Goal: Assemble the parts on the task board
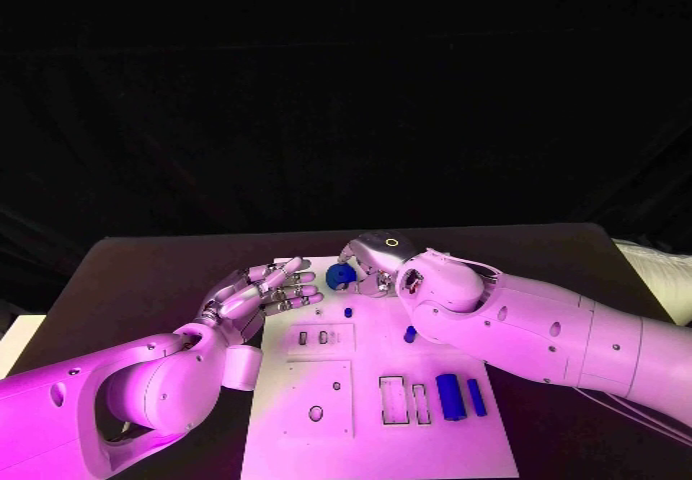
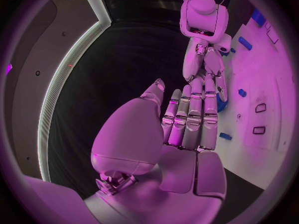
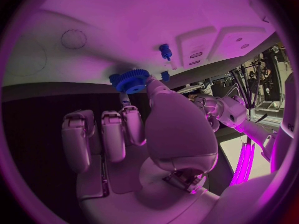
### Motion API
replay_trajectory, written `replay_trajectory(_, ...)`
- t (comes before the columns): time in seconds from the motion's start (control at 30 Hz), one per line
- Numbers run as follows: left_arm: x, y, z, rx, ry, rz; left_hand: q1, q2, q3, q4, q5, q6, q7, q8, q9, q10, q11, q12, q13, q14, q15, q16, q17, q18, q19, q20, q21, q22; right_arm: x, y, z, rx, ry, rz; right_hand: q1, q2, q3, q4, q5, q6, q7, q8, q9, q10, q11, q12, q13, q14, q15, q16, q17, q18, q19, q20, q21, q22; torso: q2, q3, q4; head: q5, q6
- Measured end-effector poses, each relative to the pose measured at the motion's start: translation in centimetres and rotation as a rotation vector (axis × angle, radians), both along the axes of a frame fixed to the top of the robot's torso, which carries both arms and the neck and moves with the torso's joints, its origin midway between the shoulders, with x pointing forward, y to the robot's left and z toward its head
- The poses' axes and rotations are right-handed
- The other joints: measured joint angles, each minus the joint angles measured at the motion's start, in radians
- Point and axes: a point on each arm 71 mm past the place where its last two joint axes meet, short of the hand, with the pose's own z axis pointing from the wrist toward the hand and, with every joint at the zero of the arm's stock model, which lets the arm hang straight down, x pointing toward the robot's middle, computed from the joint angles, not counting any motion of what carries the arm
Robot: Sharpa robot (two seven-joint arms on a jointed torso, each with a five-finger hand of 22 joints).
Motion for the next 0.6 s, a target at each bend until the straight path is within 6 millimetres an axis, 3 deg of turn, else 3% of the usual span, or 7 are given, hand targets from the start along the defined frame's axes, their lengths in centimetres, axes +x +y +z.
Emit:
replay_trajectory(0.33, -0.02, 0.02, 0.00, 0.000, 0.000, 0.000, 0.000, 0.000, 0.000, 0.000, 0.000, 0.000, 0.000, 0.000, 0.000, 0.000, 0.000, 0.000, 0.000, 0.000, 0.000, 0.000, 0.000, 0.000, 0.000, 0.000, 0.000, 0.000, -0.03, 0.01, -0.09, 0.005, 0.014, -0.001, 0.001, 0.001, -0.004, 0.015, 0.000, 0.025, -0.012, 0.005, 0.005, 0.000, 0.000, 0.008, 0.000, 0.000, 0.000, 0.000, 0.000, 0.000, 0.000, 0.000, 0.000, 0.000, 0.000, 0.0005, 0.0000, -0.001, -0.001)
replay_trajectory(0.5, -0.02, 0.03, 0.01, 0.000, 0.000, 0.000, 0.000, 0.000, 0.000, 0.000, 0.000, 0.000, 0.000, 0.000, 0.000, 0.000, 0.000, 0.000, 0.000, 0.000, 0.000, 0.000, 0.000, 0.000, 0.000, 0.000, 0.000, 0.000, -0.16, 0.14, -0.15, 0.008, 0.024, 0.005, 0.004, 0.020, -0.004, 0.015, 0.000, 0.045, -0.015, 0.009, 0.010, 0.000, 0.000, 0.019, 0.000, 0.000, 0.000, 0.000, 0.000, 0.000, 0.000, 0.000, 0.000, 0.000, 0.000, 0.0005, 0.0000, -0.001, -0.003)
replay_trajectory(0.6, -0.03, 0.03, 0.01, 0.000, 0.000, 0.000, 0.000, 0.000, 0.000, 0.000, 0.000, 0.000, 0.000, -0.003, 0.000, 0.000, 0.000, 0.000, 0.000, 0.000, 0.000, 0.000, 0.000, 0.000, 0.000, 0.000, -0.003, 0.000, -0.24, 0.18, -0.25, 0.008, 0.031, 0.007, 0.004, 0.020, -0.004, 0.015, 0.000, 0.045, -0.015, 0.009, 0.009, 0.000, 0.000, 0.018, 0.000, 0.000, 0.000, 0.000, 0.000, 0.000, 0.000, 0.000, 0.000, 0.000, 0.000, 0.0004, 0.0000, -0.001, -0.003)
